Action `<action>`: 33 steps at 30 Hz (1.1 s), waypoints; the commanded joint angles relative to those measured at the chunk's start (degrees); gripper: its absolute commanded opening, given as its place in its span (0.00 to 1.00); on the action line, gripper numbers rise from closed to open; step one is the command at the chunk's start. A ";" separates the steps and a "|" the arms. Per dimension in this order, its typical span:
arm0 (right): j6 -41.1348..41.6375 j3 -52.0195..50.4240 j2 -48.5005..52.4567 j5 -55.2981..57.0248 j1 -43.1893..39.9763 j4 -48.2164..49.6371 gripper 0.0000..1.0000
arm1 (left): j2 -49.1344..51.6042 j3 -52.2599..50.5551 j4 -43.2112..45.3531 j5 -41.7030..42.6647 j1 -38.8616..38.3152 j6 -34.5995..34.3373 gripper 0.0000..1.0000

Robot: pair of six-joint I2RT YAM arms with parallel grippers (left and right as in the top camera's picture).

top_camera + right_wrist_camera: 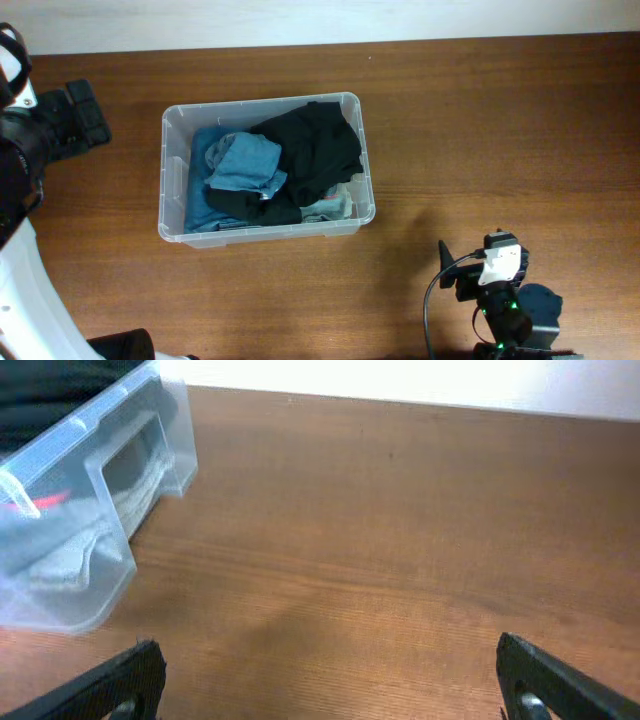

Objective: Pack container

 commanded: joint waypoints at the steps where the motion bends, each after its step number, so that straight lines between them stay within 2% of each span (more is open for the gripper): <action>1: 1.38 -0.61 -0.61 0.07 -0.42 0.15 0.98 | -0.59 0.15 -0.02 0.24 0.20 -0.31 0.99; 30: 1.38 -0.61 -0.61 0.07 -0.42 0.15 0.98 | -1.14 0.02 -0.02 0.26 0.20 -0.31 0.99; 33: 1.38 -0.61 -0.61 0.07 -0.42 0.15 0.98 | -3.78 -3.34 3.21 0.24 0.20 -0.09 0.99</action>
